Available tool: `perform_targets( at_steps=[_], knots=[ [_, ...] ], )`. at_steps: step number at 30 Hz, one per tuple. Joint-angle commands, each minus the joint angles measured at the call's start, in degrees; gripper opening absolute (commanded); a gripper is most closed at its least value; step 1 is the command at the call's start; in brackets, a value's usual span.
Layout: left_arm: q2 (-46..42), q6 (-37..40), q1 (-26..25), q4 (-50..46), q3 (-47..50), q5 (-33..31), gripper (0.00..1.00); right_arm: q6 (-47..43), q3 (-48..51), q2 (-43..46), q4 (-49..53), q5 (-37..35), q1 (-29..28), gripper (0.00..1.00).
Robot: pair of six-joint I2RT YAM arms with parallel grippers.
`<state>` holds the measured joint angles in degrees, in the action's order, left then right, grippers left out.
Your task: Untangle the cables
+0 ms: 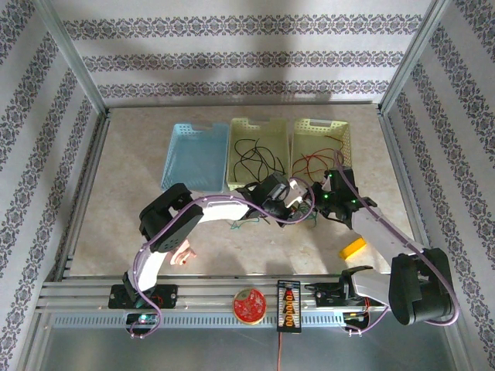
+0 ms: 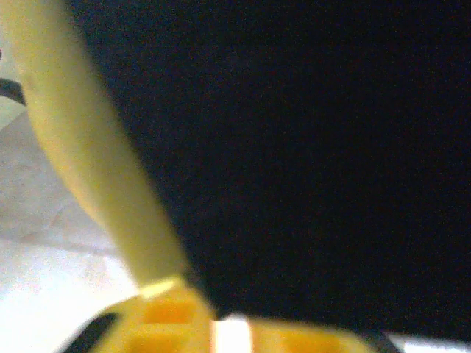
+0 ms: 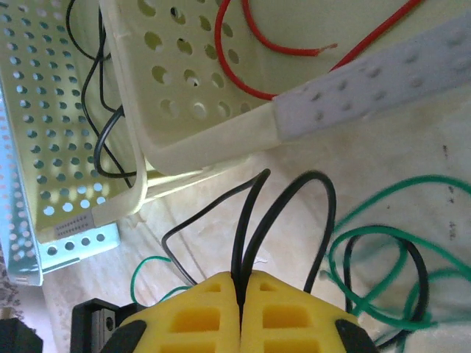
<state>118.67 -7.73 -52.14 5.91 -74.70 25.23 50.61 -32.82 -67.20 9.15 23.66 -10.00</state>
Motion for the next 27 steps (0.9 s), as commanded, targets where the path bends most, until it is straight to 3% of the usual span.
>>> perform_targets(
  at_steps=[1, 8, 18, 27],
  knots=[
    [-0.1, -4.19, -0.06, 7.35, 3.13, -0.84, 0.0, 4.31, 1.1, 4.44, -2.39, -0.32, 1.52, 0.0],
    [-7.96, -6.84, 2.52, 10.7, 14.24, -2.89, 0.0, 5.29, 4.13, 12.17, 1.27, -5.84, 4.69, 0.02],
    [-20.59, -7.75, 5.03, 7.44, 25.66, -6.13, 0.0, -2.34, 2.75, 10.29, 5.78, -3.17, 5.12, 0.04],
    [-30.15, -8.8, 9.0, 2.99, 33.02, -10.48, 0.0, -5.7, 0.65, 18.33, 15.18, -20.18, 6.16, 0.09]
  ],
)
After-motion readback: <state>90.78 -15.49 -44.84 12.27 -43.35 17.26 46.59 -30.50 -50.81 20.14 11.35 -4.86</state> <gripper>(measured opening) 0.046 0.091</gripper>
